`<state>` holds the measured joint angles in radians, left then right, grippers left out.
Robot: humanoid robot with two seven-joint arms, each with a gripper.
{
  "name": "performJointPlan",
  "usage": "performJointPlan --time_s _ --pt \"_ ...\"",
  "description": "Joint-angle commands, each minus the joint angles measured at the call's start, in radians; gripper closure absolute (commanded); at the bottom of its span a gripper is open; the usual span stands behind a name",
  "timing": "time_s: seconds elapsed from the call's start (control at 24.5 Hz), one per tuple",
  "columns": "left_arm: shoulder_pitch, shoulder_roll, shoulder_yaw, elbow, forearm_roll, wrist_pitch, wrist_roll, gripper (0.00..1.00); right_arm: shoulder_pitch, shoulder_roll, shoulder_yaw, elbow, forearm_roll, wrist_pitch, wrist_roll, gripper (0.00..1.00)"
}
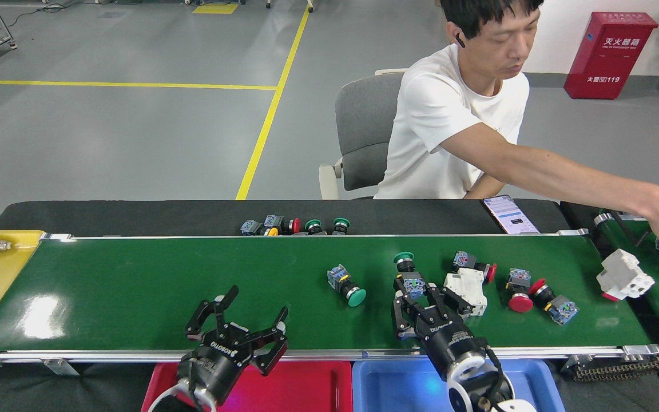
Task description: Pick switch part from conveyor to tray
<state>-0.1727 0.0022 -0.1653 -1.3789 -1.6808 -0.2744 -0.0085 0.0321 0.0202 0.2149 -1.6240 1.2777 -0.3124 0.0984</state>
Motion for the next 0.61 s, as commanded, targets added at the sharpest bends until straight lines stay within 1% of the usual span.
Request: performJointPlan --time_s 0.0,0.04,0.08,0.12,0.16,0.2,0.24,0.29,0.33,0.37,0.45,0.57 --pt "-0.056 -0.01 -0.002 0.063 -0.005 0.004 0.002 0.0 0.055 -0.005 0.001 -0.076 -0.004 -0.159 0.011 0.9" --pt "-0.07 -0.013 -0.002 0.096 -0.005 0.008 0.004 0.0 0.091 -0.003 0.001 -0.093 -0.003 -0.228 0.012 0.9" --pt "-0.074 -0.013 -0.003 0.121 -0.005 0.02 0.005 0.0 0.112 -0.003 0.011 -0.097 -0.003 -0.301 0.017 0.87" --pt "-0.079 -0.013 -0.005 0.127 -0.007 0.027 0.005 0.0 0.12 -0.003 0.027 -0.096 0.003 -0.332 0.021 0.86" --pt "-0.08 -0.013 -0.01 0.126 -0.008 0.027 0.005 0.0 0.127 -0.002 0.05 -0.097 0.005 -0.338 0.026 0.81" --pt "-0.08 -0.014 -0.02 0.126 -0.01 0.029 0.005 0.0 0.131 -0.003 0.09 -0.096 0.005 -0.343 0.034 0.68" --pt "-0.08 -0.016 -0.028 0.126 -0.01 0.031 0.005 0.0 0.131 -0.003 0.123 -0.096 0.006 -0.335 0.041 0.45" --pt "-0.082 -0.025 -0.036 0.124 -0.011 0.032 0.005 0.0 0.129 -0.002 0.153 -0.094 0.017 -0.323 0.066 0.0" --pt "-0.082 -0.027 -0.037 0.123 -0.011 0.034 0.005 0.0 0.129 0.004 0.161 -0.094 0.019 -0.317 0.089 0.02" --pt "-0.088 -0.033 -0.04 0.124 -0.014 0.034 0.005 0.0 0.123 0.017 0.164 -0.093 0.02 -0.306 0.119 0.02" --pt "-0.106 -0.041 -0.045 0.13 -0.033 0.035 0.004 0.0 0.112 0.044 0.164 -0.089 0.025 -0.289 0.13 0.02" --pt "-0.131 -0.059 -0.049 0.167 -0.048 0.035 0.004 0.0 0.083 0.05 0.159 -0.091 0.026 -0.228 0.129 0.02"
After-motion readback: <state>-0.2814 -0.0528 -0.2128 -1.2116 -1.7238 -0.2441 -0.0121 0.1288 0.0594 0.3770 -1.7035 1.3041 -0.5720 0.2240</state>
